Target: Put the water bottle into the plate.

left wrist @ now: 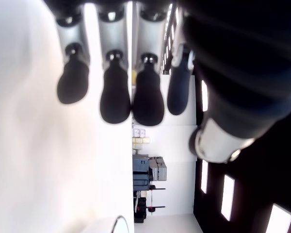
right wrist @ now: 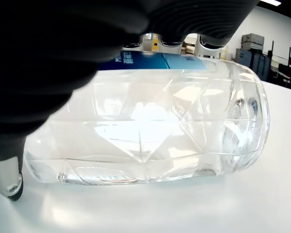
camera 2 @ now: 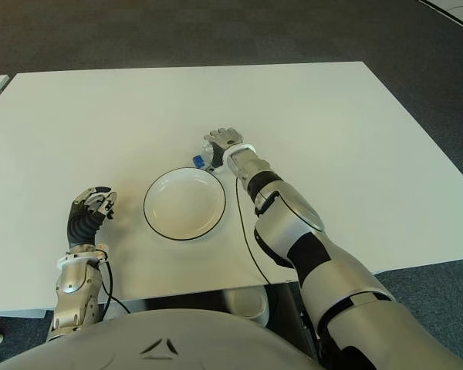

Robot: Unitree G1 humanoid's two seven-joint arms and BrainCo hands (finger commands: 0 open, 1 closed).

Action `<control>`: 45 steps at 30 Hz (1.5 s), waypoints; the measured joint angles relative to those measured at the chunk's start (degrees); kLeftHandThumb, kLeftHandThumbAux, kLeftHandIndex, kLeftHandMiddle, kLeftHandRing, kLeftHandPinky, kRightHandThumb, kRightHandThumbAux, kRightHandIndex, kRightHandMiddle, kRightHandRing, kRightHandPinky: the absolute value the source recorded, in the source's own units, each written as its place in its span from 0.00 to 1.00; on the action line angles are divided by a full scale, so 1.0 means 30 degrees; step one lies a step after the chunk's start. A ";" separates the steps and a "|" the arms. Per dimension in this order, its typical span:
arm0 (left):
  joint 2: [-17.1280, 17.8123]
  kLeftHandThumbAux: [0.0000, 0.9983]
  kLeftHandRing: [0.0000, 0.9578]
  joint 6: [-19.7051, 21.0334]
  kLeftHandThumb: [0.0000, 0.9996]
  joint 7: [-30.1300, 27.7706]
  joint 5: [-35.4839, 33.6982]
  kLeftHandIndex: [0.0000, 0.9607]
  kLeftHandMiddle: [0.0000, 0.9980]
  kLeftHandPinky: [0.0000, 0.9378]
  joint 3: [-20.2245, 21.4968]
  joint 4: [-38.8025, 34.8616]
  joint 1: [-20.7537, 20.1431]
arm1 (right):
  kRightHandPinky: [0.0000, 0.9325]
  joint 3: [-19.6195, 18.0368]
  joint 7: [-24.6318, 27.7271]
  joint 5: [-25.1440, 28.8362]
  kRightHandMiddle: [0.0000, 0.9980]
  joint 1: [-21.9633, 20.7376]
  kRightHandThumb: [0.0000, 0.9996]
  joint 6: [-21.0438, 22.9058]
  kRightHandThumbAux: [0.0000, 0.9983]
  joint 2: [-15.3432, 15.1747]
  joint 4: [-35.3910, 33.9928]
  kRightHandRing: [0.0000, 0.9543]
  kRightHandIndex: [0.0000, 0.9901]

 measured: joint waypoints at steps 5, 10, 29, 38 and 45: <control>-0.0012 0.72 0.75 0.0006 0.70 0.0000 0.0008 0.45 0.73 0.76 -0.0001 -0.0142 0.0143 | 0.20 -0.0001 0.0004 -0.0003 0.04 -0.0003 0.59 0.0008 0.66 0.0020 -0.0014 0.08 0.00; -0.0011 0.72 0.75 0.0000 0.70 0.0000 0.0033 0.45 0.73 0.77 0.0000 -0.0188 0.0206 | 0.29 -0.0032 -0.0003 -0.0002 0.10 0.0009 0.60 0.0001 0.67 0.0026 -0.0024 0.16 0.01; -0.0014 0.72 0.75 -0.0044 0.70 -0.0069 -0.0068 0.45 0.73 0.77 -0.0001 -0.0378 0.0302 | 0.83 -0.1279 -0.1947 0.0954 0.56 0.0635 0.84 -0.1166 0.69 -0.0076 -0.0207 0.76 0.41; 0.0102 0.72 0.76 -0.0169 0.70 -0.0318 -0.0048 0.45 0.74 0.78 -0.0016 -0.0355 0.0302 | 0.88 -0.1490 -0.1932 0.0991 0.56 0.0675 0.84 -0.1211 0.69 -0.0077 -0.0197 0.84 0.41; 0.0099 0.72 0.75 -0.0139 0.70 -0.0321 -0.0095 0.45 0.73 0.76 0.0000 -0.0357 0.0302 | 0.91 -0.1673 -0.1490 0.1289 0.84 0.0673 0.70 -0.1323 0.73 -0.0097 -0.0214 0.89 0.44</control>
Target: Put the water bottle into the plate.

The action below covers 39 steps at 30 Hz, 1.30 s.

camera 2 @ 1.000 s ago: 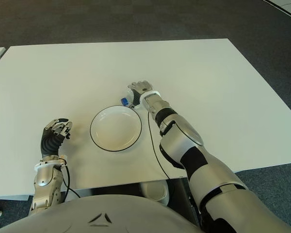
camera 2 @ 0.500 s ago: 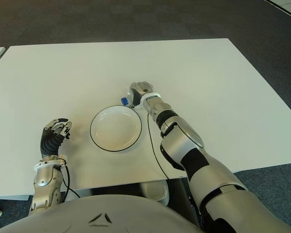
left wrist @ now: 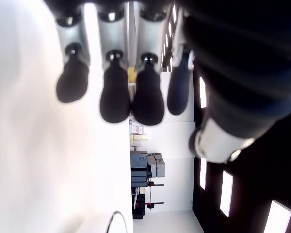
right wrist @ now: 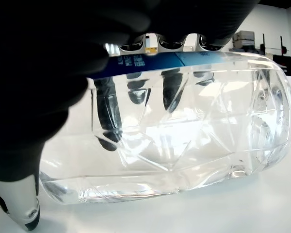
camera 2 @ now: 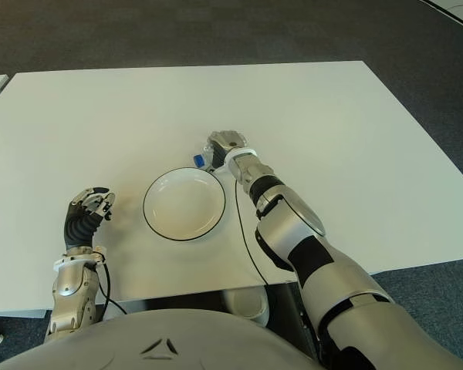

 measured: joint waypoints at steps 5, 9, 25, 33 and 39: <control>-0.0010 0.72 0.75 -0.0055 0.70 -0.0003 -0.0077 0.45 0.73 0.77 0.0001 0.0001 0.0001 | 0.92 -0.0049 0.0267 0.0124 0.87 0.0000 0.70 -0.0007 0.73 -0.0017 -0.0019 0.90 0.44; -0.0009 0.72 0.75 -0.0128 0.70 -0.0033 -0.0085 0.45 0.74 0.78 -0.0002 0.0014 0.0003 | 0.91 -0.0046 0.0333 0.0151 0.88 0.0000 0.69 -0.0138 0.73 -0.0041 -0.0033 0.90 0.44; -0.0049 0.72 0.76 0.0041 0.70 -0.0024 -0.0023 0.45 0.74 0.77 -0.0001 0.0009 0.0069 | 0.91 0.0012 0.0332 0.0152 0.89 0.0054 0.69 -0.0536 0.73 -0.0204 -0.0068 0.90 0.44; -0.0049 0.72 0.75 0.0075 0.70 -0.0025 0.0084 0.45 0.74 0.77 -0.0006 0.0008 0.0068 | 0.89 -0.0032 -0.0117 0.0164 0.87 0.0098 0.69 -0.0492 0.73 -0.0201 -0.0086 0.89 0.44; -0.0049 0.72 0.75 0.0074 0.70 -0.0025 0.0106 0.45 0.74 0.77 -0.0025 0.0008 0.0065 | 0.89 -0.0244 -0.1151 0.0341 0.86 0.0245 0.69 -0.0308 0.73 -0.0171 -0.0058 0.88 0.44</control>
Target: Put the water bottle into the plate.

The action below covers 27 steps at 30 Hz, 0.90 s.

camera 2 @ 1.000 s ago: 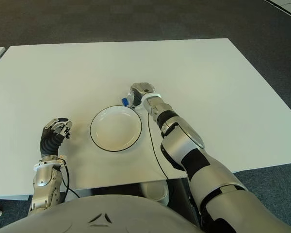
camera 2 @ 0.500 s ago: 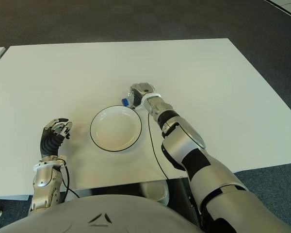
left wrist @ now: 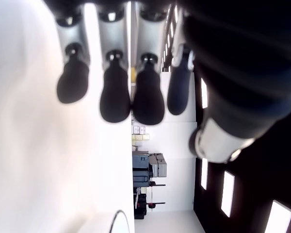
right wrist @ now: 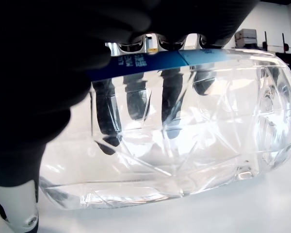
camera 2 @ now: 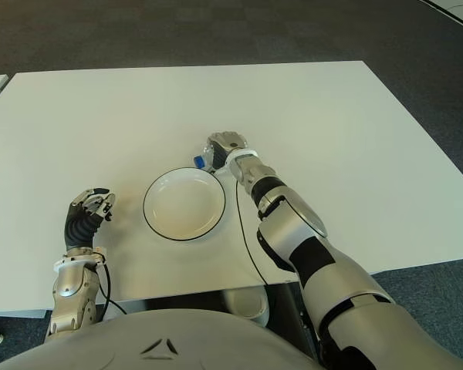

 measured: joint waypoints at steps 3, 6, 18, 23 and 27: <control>-0.0001 0.72 0.75 0.0037 0.70 0.0000 -0.0006 0.45 0.74 0.77 -0.0011 -0.0001 -0.0010 | 0.89 -0.0199 -0.0428 0.0080 0.86 0.0070 0.69 0.0051 0.73 0.0054 0.0029 0.88 0.44; -0.0010 0.72 0.75 0.0406 0.70 0.0001 -0.0023 0.45 0.73 0.76 -0.0008 -0.0018 -0.0028 | 0.90 -0.0431 -0.0944 0.0194 0.86 0.0210 0.69 0.0072 0.73 0.0097 0.0051 0.88 0.44; -0.0238 0.72 0.74 0.0837 0.71 0.0381 0.0199 0.45 0.72 0.76 -0.0015 -0.0027 -0.0091 | 0.93 -0.1587 -0.1957 0.1038 0.89 0.0321 0.70 -0.0637 0.73 -0.0157 0.0062 0.91 0.44; -0.0298 0.72 0.74 0.0832 0.70 0.0396 0.0388 0.45 0.72 0.76 -0.0057 -0.0053 -0.0111 | 0.94 -0.1899 -0.2765 0.1202 0.89 0.0168 0.70 -0.1364 0.73 -0.0548 0.0000 0.92 0.44; -0.0338 0.72 0.74 0.0832 0.70 0.0396 0.0429 0.45 0.72 0.76 -0.0059 -0.0070 -0.0117 | 0.94 -0.1911 -0.3726 0.1183 0.89 -0.0093 0.70 -0.1793 0.73 -0.0821 -0.0063 0.92 0.44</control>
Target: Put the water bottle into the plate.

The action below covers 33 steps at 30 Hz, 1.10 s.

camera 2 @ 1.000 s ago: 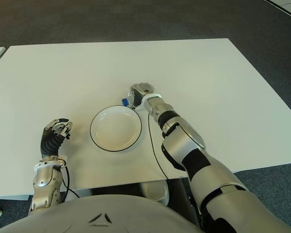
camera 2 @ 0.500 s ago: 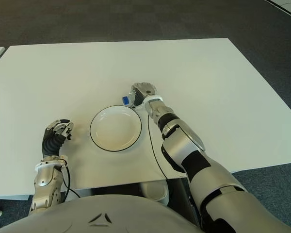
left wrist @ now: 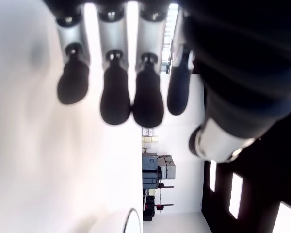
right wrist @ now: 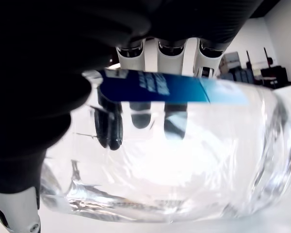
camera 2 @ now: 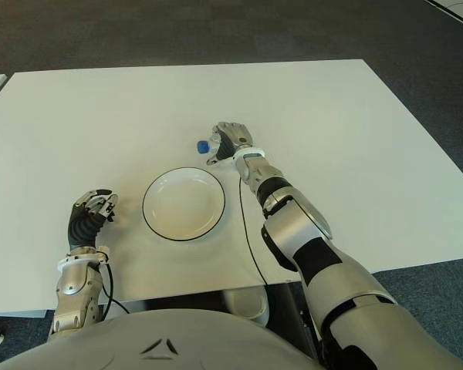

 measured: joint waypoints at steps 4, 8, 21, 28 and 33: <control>-0.0026 0.72 0.74 -0.0004 0.70 0.0000 0.0007 0.45 0.72 0.76 -0.0001 0.0001 -0.0017 | 0.93 0.0040 -0.0867 -0.0078 0.89 -0.0257 0.70 -0.0332 0.73 -0.0242 -0.0111 0.92 0.44; -0.0029 0.72 0.74 -0.0014 0.70 -0.0007 -0.0023 0.45 0.73 0.76 0.0003 0.0002 -0.0056 | 0.92 0.0142 -0.1623 -0.0272 0.87 -0.0423 0.70 -0.0527 0.73 -0.0406 -0.0175 0.91 0.44; -0.0073 0.72 0.74 -0.0184 0.70 -0.0005 0.0110 0.45 0.72 0.76 -0.0029 0.0012 -0.0236 | 0.92 0.1031 -0.5128 -0.1247 0.85 -0.0956 0.70 -0.2276 0.73 -0.0525 -0.1945 0.89 0.44; -0.0068 0.72 0.75 -0.0396 0.70 -0.0040 0.0099 0.45 0.73 0.77 -0.0025 0.0089 -0.0345 | 0.95 0.1605 -0.6360 -0.1699 0.87 -0.0894 0.70 -0.3731 0.73 -0.0773 -0.3293 0.91 0.44; -0.0067 0.72 0.75 -0.0390 0.70 -0.0106 -0.0005 0.45 0.73 0.77 -0.0022 0.0114 -0.0422 | 0.95 0.1920 -0.6678 -0.2003 0.88 -0.0534 0.71 -0.4706 0.73 -0.1026 -0.4225 0.91 0.44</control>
